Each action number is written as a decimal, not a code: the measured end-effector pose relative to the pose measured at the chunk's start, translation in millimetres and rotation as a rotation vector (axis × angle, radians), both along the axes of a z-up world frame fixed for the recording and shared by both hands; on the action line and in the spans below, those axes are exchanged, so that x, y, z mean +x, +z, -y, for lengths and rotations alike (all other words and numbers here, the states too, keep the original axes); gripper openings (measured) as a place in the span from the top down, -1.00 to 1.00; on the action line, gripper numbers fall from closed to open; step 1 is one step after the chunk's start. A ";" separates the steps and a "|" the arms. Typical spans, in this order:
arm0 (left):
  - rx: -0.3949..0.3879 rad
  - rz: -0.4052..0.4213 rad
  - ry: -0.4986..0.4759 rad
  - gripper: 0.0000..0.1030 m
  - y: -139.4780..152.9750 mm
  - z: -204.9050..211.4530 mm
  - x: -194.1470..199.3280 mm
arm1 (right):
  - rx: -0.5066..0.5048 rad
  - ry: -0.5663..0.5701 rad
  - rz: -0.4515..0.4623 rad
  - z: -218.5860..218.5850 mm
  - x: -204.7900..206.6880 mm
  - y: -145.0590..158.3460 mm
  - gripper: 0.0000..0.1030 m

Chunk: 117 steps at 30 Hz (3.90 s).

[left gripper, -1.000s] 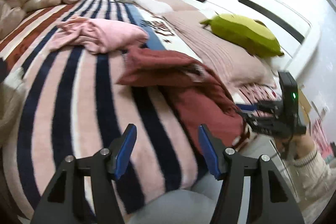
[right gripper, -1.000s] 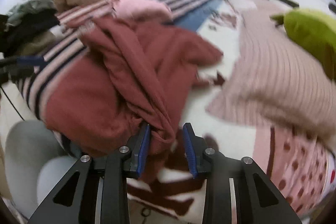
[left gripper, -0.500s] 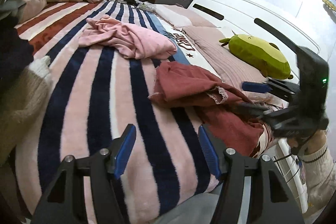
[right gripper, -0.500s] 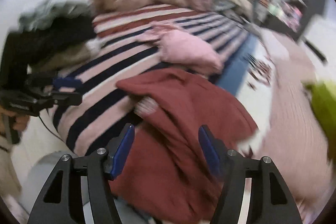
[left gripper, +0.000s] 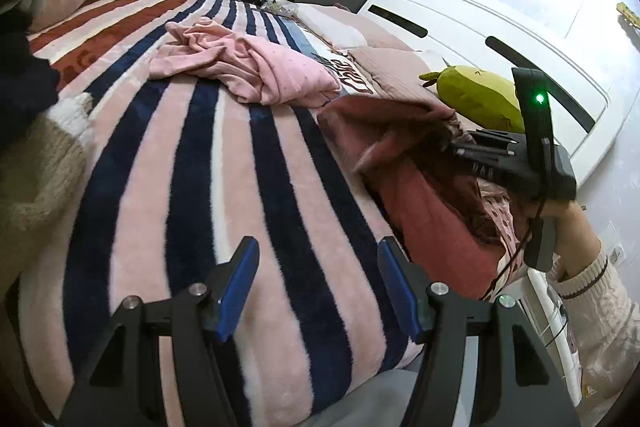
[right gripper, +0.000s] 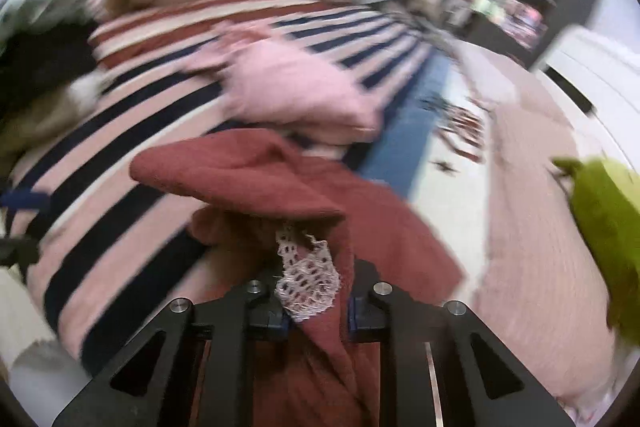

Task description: Fold small clothes

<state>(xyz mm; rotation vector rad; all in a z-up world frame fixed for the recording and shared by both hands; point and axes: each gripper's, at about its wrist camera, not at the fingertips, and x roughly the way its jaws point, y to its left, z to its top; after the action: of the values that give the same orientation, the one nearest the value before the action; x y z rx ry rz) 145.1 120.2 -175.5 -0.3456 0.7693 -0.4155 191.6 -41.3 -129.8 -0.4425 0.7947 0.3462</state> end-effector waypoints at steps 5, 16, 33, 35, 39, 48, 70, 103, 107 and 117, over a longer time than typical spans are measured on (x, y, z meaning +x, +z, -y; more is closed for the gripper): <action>0.012 0.007 -0.038 -0.12 6.9 16.9 9.2 | 0.116 -0.157 -0.071 59.3 32.6 -4.6 0.74; 0.049 -0.011 -0.229 -0.22 18.0 86.3 30.2 | 0.231 -0.133 -0.103 122.4 -5.3 3.7 0.59; 0.150 -0.176 -0.444 -0.32 -15.3 133.5 15.4 | 0.298 -0.016 -0.320 136.4 -95.0 -54.4 0.48; 0.176 -0.174 -0.461 -0.34 -14.6 136.8 14.5 | 0.296 -0.012 -0.328 136.7 -96.6 -54.4 0.47; 0.180 -0.160 -0.494 -0.34 -1.7 137.0 15.9 | 0.314 0.011 -0.378 144.6 -97.0 -49.9 0.45; 0.024 -0.197 -0.313 -0.34 6.3 108.1 81.9 | 0.614 -0.003 -0.374 167.6 -44.6 -15.9 -0.12; -0.004 -0.121 -0.213 0.88 53.2 105.2 119.4 | 0.811 0.023 -0.449 109.9 23.9 -21.9 0.73; 0.327 0.021 0.426 0.86 269.8 -282.5 -26.3 | 0.789 0.561 -0.262 -327.3 -81.0 196.4 0.73; 0.283 -0.076 0.451 0.83 211.3 -313.7 -0.3 | 0.698 0.505 -0.294 -359.0 -61.2 157.8 0.73; 0.306 -0.122 0.442 0.53 191.8 -313.7 8.1 | 0.665 0.506 -0.382 -353.3 -25.2 110.1 0.15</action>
<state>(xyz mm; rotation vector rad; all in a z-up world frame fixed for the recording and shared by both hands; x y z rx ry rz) 153.3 433.9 16.3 -0.2452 0.8348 0.1405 166.4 312.0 -19.6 0.0660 0.8738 1.1512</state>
